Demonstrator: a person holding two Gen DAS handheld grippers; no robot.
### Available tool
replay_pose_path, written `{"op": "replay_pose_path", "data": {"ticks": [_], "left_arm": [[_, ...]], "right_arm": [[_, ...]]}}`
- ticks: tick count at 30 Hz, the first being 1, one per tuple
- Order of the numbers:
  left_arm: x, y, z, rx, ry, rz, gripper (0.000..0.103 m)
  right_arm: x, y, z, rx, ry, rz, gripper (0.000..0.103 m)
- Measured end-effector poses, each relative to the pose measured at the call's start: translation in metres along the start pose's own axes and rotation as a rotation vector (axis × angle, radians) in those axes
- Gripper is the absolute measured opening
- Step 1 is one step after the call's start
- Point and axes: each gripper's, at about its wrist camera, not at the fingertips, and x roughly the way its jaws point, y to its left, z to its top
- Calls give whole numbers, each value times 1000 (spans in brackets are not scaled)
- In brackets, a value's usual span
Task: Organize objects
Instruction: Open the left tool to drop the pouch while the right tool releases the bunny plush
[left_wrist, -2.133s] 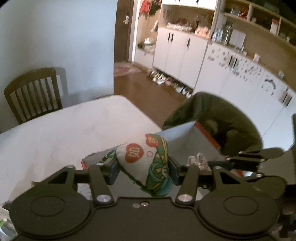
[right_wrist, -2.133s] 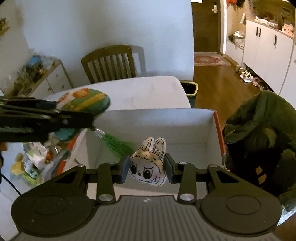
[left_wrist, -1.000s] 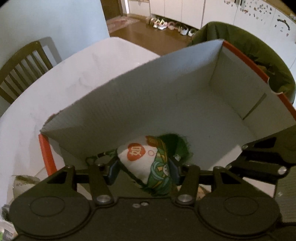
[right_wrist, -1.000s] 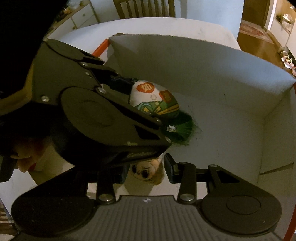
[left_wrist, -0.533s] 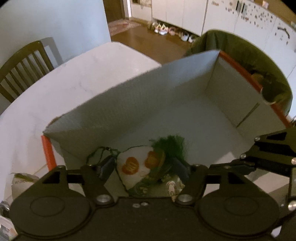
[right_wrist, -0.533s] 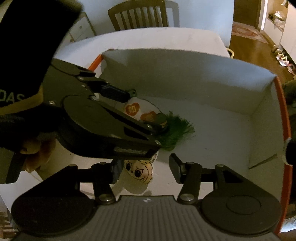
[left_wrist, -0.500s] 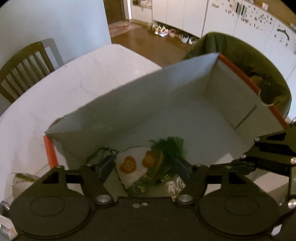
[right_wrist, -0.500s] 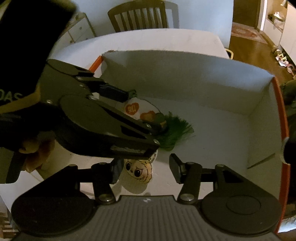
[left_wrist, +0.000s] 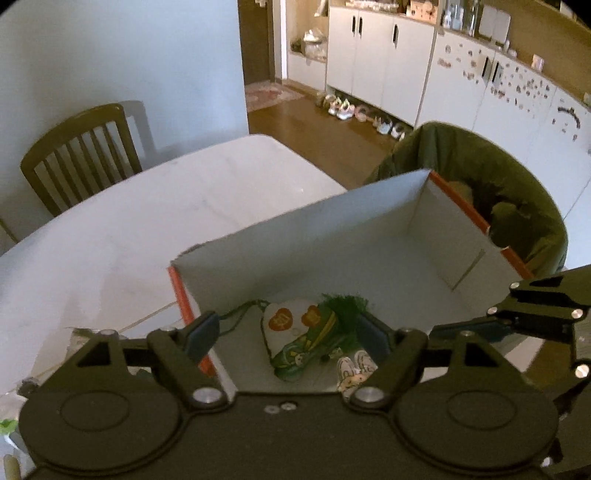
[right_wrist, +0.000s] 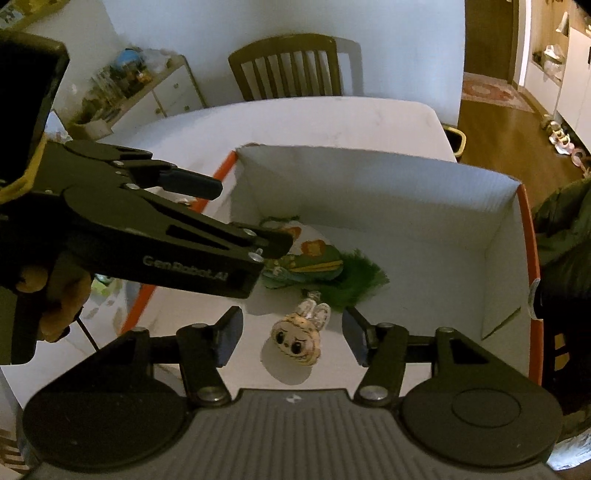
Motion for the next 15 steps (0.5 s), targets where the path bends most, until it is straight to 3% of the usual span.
{"op": "replay_pose_path", "data": {"ticks": [15], "left_arm": [[-86,29,-33,-39,-179,-35,89]], "right_arm": [[-39,48,5,-36,-136,8,64]]}}
